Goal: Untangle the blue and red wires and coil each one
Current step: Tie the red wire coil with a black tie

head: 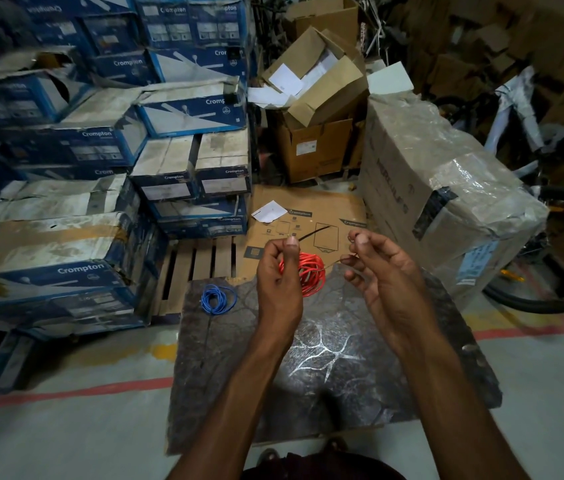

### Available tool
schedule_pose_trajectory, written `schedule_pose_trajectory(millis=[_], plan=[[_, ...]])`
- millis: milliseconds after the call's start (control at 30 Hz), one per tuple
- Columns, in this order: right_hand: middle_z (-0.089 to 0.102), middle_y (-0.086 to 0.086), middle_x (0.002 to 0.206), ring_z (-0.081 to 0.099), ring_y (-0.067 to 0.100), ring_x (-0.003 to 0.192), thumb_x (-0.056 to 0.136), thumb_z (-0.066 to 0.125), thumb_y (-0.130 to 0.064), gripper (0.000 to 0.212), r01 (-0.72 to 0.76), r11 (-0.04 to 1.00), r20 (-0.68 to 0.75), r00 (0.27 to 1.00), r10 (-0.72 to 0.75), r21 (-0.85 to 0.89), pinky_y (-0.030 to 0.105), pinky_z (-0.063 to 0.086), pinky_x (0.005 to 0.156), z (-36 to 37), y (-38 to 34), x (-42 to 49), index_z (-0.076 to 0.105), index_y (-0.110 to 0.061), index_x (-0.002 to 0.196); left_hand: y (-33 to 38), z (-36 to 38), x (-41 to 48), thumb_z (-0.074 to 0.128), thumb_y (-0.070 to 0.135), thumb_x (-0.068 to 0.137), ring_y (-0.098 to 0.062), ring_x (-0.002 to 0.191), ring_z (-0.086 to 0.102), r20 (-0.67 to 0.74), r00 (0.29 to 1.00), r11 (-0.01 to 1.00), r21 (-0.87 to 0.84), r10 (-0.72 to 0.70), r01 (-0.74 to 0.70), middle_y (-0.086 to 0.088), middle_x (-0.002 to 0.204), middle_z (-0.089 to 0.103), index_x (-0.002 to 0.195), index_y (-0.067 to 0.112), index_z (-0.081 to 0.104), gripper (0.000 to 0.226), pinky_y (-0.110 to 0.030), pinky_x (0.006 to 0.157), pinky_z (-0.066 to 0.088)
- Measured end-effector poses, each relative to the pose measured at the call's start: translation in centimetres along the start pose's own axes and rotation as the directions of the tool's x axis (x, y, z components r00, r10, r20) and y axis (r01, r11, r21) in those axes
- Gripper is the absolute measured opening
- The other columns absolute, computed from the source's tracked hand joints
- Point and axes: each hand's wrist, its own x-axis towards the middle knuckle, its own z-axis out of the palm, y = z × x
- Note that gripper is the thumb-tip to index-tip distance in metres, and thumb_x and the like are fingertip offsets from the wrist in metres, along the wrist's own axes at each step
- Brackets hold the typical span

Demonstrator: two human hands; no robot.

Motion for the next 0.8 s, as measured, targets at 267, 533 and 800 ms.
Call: schedule_pose_trajectory(millis=[267, 533, 800], plan=[[0.077, -0.003, 0.09, 0.07, 0.007, 0.081, 0.093, 0.072, -0.012, 0.009, 0.124, 0.988, -0.056, 0.99, -0.13, -0.097, 0.022, 0.058, 0.073, 0.7, -0.2, -0.1, 0.077, -0.017, 0.098, -0.1, 0.5, -0.9, 0.044, 0.037, 0.105, -0.01, 0.074, 0.058, -0.031, 0.992, 0.982, 0.151, 0.121, -0.115, 0.001, 0.081, 0.061, 0.095, 0.011, 0.053, 0.029, -0.038, 0.068, 0.054], [0.075, -0.005, 0.087, 0.065, 0.006, 0.077, 0.095, 0.069, -0.012, 0.01, 0.063, 0.998, -0.094, 0.994, -0.061, 0.017, 0.02, 0.057, 0.068, 1.0, 1.3, 0.4, 0.076, -0.016, 0.102, 0.5, 0.9, -1.6, 0.041, 0.032, 0.106, -0.001, 0.06, 0.049, -0.027, 0.984, 0.966, 0.201, 0.173, -0.164, 0.006, 0.069, 0.052, 0.091, 0.006, 0.049, 0.032, -0.02, 0.055, 0.044], [0.073, -0.007, 0.087, 0.062, 0.005, 0.078, 0.096, 0.068, -0.011, 0.011, 0.143, 0.99, -0.069, 0.987, -0.142, 0.013, 0.019, 0.053, 0.063, 0.7, 1.8, 1.3, 0.076, -0.017, 0.101, 0.3, 1.2, -1.5, 0.043, 0.031, 0.106, -0.004, 0.064, 0.052, 0.07, 0.986, 0.97, 0.183, 0.149, -0.16, -0.007, 0.075, 0.057, 0.089, 0.009, 0.05, 0.029, -0.019, 0.057, 0.045]])
